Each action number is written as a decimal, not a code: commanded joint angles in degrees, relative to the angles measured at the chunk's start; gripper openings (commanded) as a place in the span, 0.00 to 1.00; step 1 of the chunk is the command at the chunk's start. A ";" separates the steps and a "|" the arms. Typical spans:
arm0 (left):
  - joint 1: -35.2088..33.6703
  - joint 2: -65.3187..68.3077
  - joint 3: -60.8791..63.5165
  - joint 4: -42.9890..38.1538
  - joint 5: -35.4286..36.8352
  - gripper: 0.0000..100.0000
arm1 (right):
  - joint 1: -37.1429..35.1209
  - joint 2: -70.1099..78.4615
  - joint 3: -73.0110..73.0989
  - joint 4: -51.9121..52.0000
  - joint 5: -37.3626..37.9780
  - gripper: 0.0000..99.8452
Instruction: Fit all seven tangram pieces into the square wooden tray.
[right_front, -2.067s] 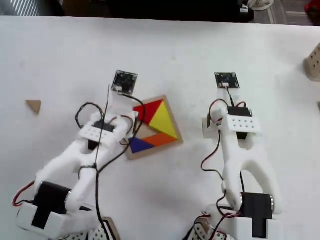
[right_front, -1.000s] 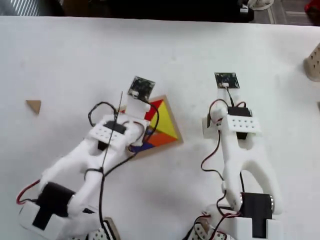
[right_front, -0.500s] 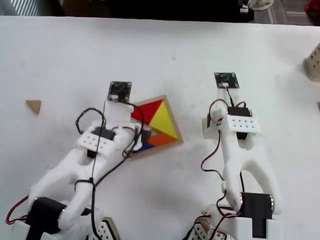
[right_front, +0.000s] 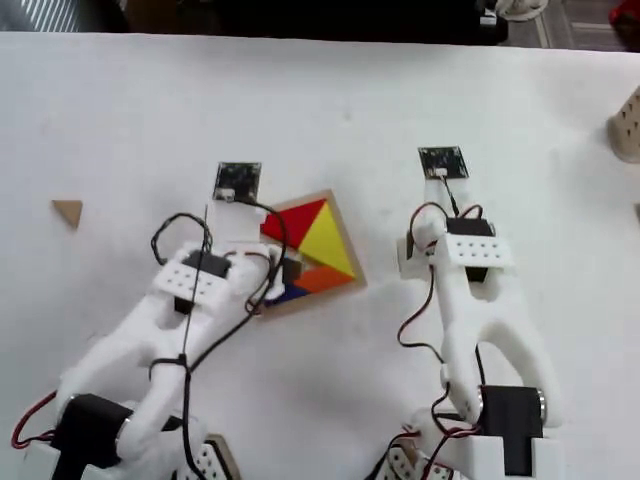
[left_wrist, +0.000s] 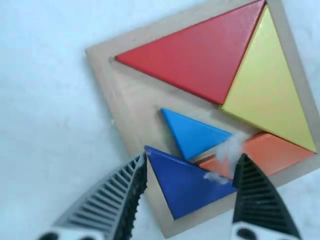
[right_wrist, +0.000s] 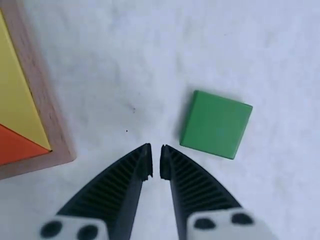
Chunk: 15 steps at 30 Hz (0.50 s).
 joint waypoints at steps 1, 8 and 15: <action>0.48 -2.33 -5.27 3.52 -7.56 0.28 | -0.48 -2.33 -0.35 -0.66 0.62 0.04; 0.48 4.53 -9.67 5.45 -8.26 0.28 | -0.40 -2.33 -0.35 -0.57 0.62 0.04; 0.13 20.00 -21.54 9.67 -8.00 0.28 | -0.40 -2.42 -0.35 -0.40 0.79 0.04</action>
